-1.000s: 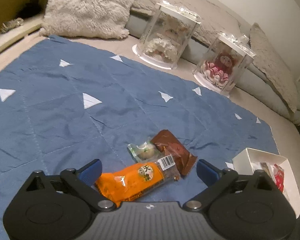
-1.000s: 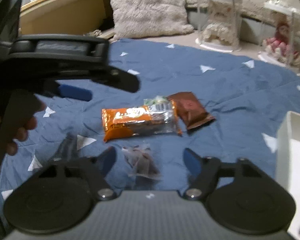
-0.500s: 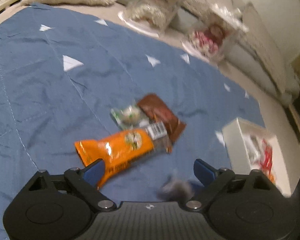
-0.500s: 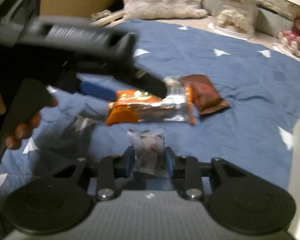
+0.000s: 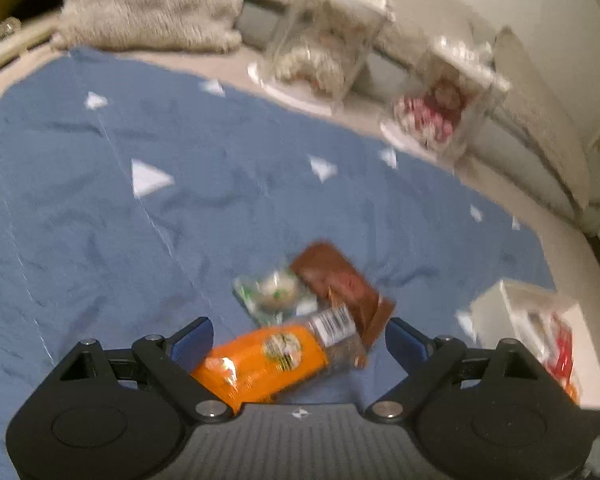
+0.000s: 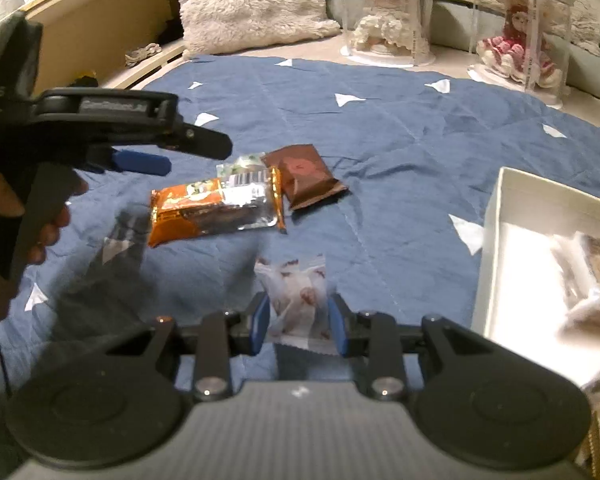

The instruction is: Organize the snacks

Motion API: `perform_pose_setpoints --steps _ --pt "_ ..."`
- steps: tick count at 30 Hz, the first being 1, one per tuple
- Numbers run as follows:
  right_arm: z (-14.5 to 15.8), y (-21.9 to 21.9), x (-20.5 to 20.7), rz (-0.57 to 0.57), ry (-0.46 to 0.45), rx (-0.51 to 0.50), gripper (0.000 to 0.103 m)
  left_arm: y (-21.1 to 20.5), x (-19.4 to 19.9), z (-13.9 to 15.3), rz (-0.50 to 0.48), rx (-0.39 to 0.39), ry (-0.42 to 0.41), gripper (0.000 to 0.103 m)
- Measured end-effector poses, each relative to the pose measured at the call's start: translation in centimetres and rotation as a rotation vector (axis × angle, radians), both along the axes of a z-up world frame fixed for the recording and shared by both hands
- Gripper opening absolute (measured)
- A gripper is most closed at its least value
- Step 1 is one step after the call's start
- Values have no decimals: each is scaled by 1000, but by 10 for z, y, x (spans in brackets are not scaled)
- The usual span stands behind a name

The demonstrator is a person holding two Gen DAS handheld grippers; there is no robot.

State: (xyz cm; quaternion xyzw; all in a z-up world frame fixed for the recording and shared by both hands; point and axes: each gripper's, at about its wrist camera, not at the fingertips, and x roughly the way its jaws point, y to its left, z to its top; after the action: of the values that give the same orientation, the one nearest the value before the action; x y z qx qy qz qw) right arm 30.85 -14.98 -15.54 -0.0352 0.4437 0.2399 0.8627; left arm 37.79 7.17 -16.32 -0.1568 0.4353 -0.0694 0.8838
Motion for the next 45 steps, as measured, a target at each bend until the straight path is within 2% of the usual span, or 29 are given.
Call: perform_pose_setpoints --steps 3,6,7,10,14,18,19,20,21,28,32,38,45 --pt "1 -2 3 -12 -2 9 38 -7 -4 -2 -53 39 35 93" --pt "1 -6 4 -39 2 5 38 -10 -11 -1 -106 3 82 92" --pt "0 -6 5 -46 7 1 38 -13 -12 -1 -129 13 98 92" --pt "-1 -4 3 -47 14 -6 38 -25 -16 -2 -179 89 107 90" --pt "1 -3 2 -50 11 -21 38 -40 -13 -3 -163 229 85 72" --pt "1 -5 3 -62 13 -31 38 -56 -8 -10 -203 315 96 68" --pt "1 -5 3 -67 13 -31 38 -60 -6 -10 -219 346 103 65" --pt "1 -4 3 -67 11 -30 38 -63 -6 -11 -222 383 109 56" --pt "1 -4 3 -64 10 -31 38 -64 -6 -11 -212 410 114 53" --pt "4 -1 1 -79 7 -55 38 -59 -11 -5 -162 379 110 47" --pt "14 0 -4 -99 -11 -48 38 -49 -20 4 -60 260 145 45" --pt "33 -3 -19 -116 -53 -42 38 -54 -44 32 -41 254 80 45" --pt "58 -26 -41 -182 -114 -28 38 -48 -78 66 65 156 22 45"
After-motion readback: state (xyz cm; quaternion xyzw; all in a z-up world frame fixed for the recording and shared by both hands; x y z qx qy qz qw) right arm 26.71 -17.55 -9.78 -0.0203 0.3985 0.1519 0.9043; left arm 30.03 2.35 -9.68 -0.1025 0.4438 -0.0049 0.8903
